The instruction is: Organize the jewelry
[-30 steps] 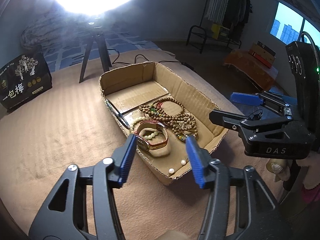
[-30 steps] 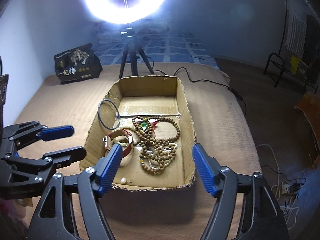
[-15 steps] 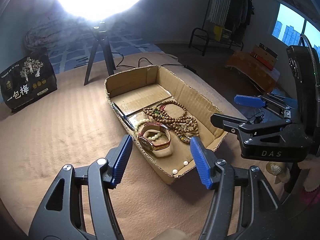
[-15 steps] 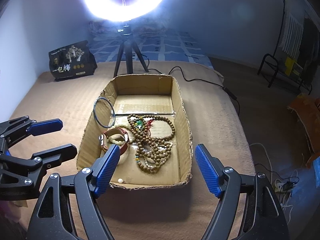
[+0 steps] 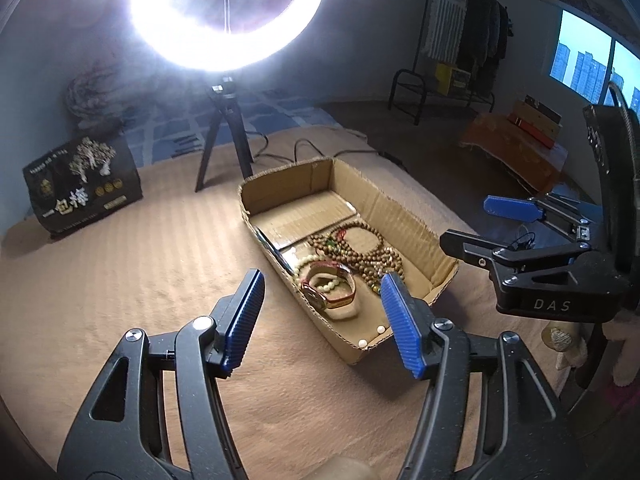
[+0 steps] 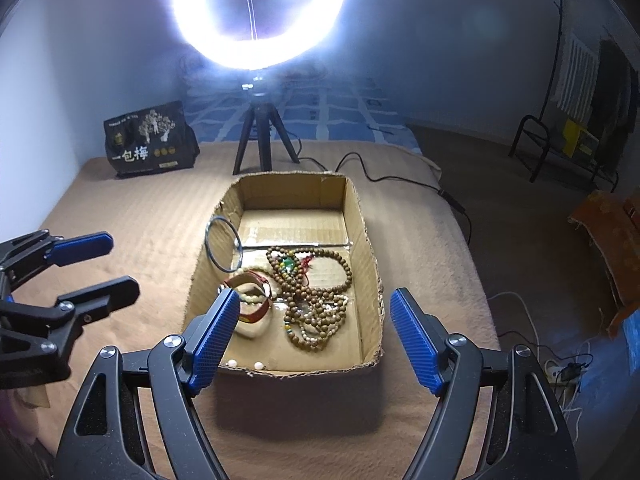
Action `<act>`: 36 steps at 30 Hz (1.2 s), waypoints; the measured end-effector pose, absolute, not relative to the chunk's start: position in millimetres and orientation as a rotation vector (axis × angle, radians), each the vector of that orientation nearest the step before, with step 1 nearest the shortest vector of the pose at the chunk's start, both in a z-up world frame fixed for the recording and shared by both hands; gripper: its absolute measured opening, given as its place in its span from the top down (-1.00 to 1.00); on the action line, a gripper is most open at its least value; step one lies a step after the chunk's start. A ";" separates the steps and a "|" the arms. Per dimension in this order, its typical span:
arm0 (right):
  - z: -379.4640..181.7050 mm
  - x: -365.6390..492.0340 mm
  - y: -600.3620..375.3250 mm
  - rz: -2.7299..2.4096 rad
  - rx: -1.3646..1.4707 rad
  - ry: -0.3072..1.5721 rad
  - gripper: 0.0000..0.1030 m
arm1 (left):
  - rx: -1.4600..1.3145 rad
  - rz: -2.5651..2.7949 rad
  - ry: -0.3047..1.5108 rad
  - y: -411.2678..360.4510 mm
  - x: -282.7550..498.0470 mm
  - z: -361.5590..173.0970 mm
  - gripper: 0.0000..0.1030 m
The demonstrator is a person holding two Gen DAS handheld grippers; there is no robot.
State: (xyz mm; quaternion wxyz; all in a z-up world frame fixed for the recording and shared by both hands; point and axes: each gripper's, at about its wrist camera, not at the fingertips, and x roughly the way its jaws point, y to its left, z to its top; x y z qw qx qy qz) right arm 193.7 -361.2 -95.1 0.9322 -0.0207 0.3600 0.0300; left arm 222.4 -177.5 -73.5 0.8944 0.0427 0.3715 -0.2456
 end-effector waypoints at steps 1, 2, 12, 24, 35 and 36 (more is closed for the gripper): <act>-91.2 191.1 -359.1 0.058 -0.047 0.733 -0.50 | 0.090 -0.510 0.765 -175.8 220.0 -68.7 -0.22; -87.5 188.7 -357.2 0.054 -0.053 0.730 -0.50 | 0.092 -0.512 0.758 -174.5 217.7 -64.7 -0.23; -46.4 150.1 -337.5 0.042 -0.112 0.674 -0.54 | 0.129 -0.499 0.671 -154.6 171.9 -13.8 -0.48; -9.8 98.8 -328.7 0.018 -0.037 0.624 -0.58 | 0.139 -0.457 0.628 -130.6 112.8 22.8 -0.59; -9.0 65.2 -321.9 -0.003 -0.030 0.564 -0.59 | 0.123 -0.413 0.585 -121.8 78.5 27.7 -0.96; -12.0 64.8 -321.3 -0.007 -0.034 0.560 -0.59 | 0.130 -0.410 0.585 -122.2 77.1 26.7 -0.96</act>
